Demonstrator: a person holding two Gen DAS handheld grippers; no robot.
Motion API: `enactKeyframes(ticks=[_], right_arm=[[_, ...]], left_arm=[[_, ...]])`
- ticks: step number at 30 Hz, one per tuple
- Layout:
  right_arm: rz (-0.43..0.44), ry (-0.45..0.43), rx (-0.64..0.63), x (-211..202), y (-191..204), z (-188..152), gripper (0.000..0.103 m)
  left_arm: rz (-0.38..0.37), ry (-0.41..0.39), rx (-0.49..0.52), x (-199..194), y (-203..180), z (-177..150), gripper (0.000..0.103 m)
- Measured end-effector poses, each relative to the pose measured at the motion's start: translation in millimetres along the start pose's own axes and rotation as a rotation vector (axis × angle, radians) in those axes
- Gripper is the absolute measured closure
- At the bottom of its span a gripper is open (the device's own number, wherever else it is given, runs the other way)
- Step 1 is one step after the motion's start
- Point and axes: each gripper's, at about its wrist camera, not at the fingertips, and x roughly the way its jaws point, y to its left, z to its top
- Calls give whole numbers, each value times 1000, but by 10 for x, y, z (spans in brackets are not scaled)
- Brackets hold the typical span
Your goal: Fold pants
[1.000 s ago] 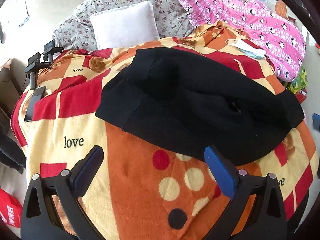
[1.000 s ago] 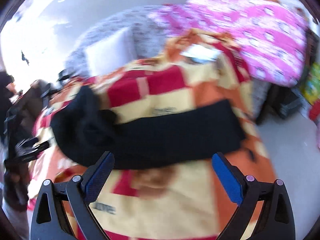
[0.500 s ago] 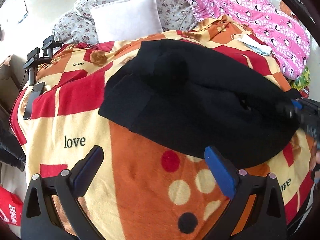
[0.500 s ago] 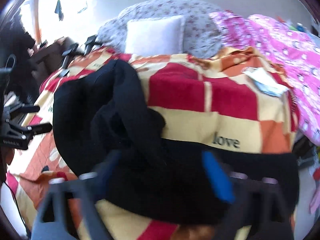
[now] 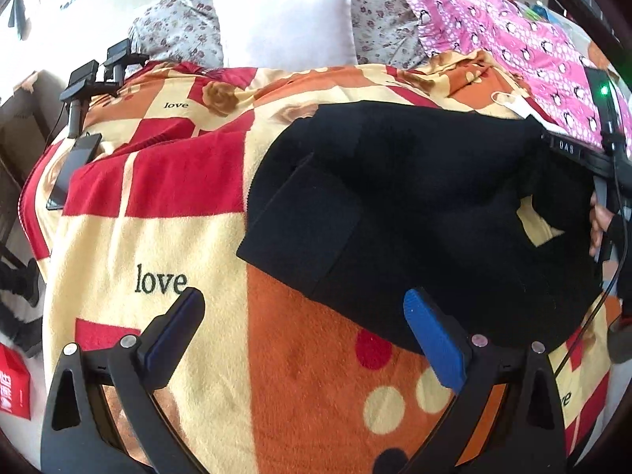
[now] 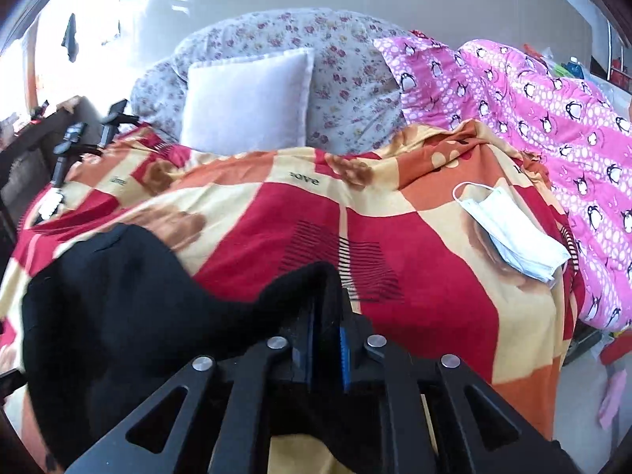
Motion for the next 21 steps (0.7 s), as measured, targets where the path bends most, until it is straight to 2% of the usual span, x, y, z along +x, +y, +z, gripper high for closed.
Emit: enactKeyframes(ticks=[1,2,3,5,10,14,18,21], right_arm=[[5,-1,8,-23,-11,-5,81],[12,-8,17,-90,-43,-17,71],[13,-17,27,-187,-98,-38,56],[34,-29,51,-415,-209,-96,39],[132,-38,102,-1086,-407,-426,31],[241,-27,143,-1469,-398,-943,23],[319,94,178,-1348,-385,-1365,23],[313,128,169,-1148,-378,-1364,23]], left_arm=[[-7,-6,-4,-9,7,8,2],[-7,-14,-4,-19,8,16,2],[-6,-19,-3,-20,4,23,2],[5,-19,-1,-2,8,39,2],[-38,6,-55,104,26,65,2],[-65,4,-65,158,-70,57,2],[-61,18,-55,229,-151,50,2],[-47,25,-41,240,-202,43,2]])
